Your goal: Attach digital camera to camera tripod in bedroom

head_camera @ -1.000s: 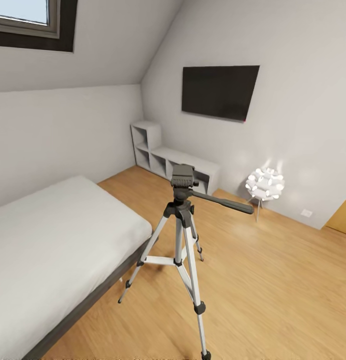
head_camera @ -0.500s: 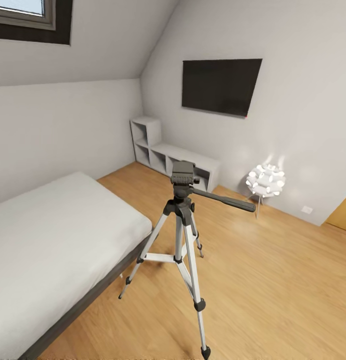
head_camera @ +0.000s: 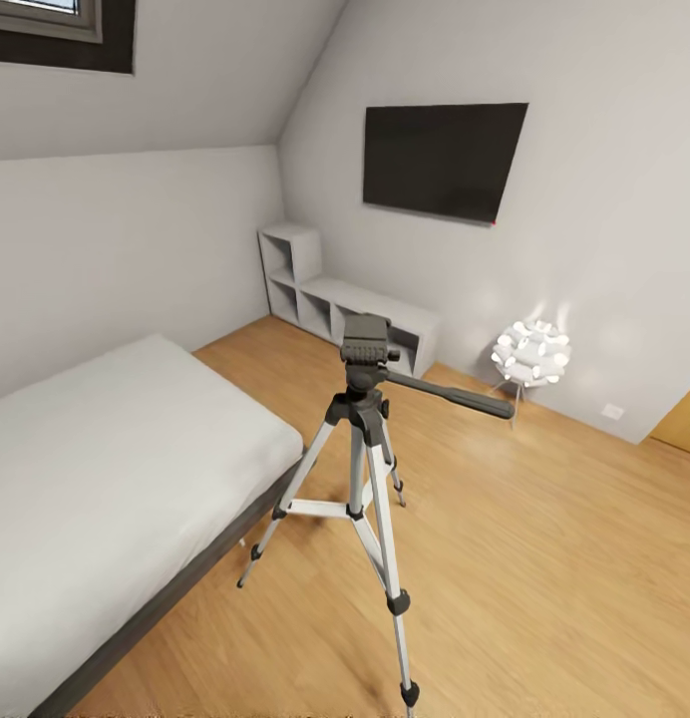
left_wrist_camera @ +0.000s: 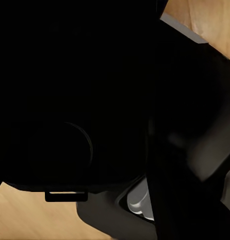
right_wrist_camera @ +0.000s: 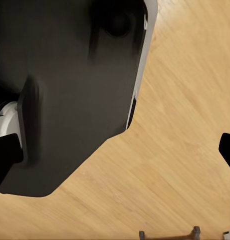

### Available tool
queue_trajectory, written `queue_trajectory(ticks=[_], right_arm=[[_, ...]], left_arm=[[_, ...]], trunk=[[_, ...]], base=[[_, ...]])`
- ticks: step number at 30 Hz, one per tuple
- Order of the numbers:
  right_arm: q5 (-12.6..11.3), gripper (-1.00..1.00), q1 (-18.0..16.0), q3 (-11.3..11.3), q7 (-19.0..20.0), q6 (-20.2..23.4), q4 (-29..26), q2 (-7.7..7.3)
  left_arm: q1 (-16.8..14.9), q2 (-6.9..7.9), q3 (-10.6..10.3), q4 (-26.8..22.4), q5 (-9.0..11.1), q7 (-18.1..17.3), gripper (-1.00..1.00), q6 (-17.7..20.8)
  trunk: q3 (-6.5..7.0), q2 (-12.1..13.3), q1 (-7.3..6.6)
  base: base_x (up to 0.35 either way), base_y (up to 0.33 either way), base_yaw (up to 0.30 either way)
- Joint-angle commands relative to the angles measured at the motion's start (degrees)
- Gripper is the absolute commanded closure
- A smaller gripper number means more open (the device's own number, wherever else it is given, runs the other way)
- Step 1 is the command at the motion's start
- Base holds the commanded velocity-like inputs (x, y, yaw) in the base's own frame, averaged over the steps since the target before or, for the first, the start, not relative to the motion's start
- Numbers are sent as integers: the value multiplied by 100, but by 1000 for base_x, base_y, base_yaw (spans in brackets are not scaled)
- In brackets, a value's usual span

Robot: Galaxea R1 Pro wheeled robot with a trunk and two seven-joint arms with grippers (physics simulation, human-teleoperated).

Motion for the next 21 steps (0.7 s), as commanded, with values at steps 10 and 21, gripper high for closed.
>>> queue_trajectory(ticks=[10,21], right_arm=[[46,-100,-8,-49,9,-20,17,0],[46,-100,-8,-49,9,-20,17,-4]], left_arm=[[-1,1,-49,-2,36,10,100,23],[-4,1,-49,-2,36,14,100,23]], trunk=[[-101,-9,2],[-204,-9,2]], base=[[0,0,0],[0,0,0]])
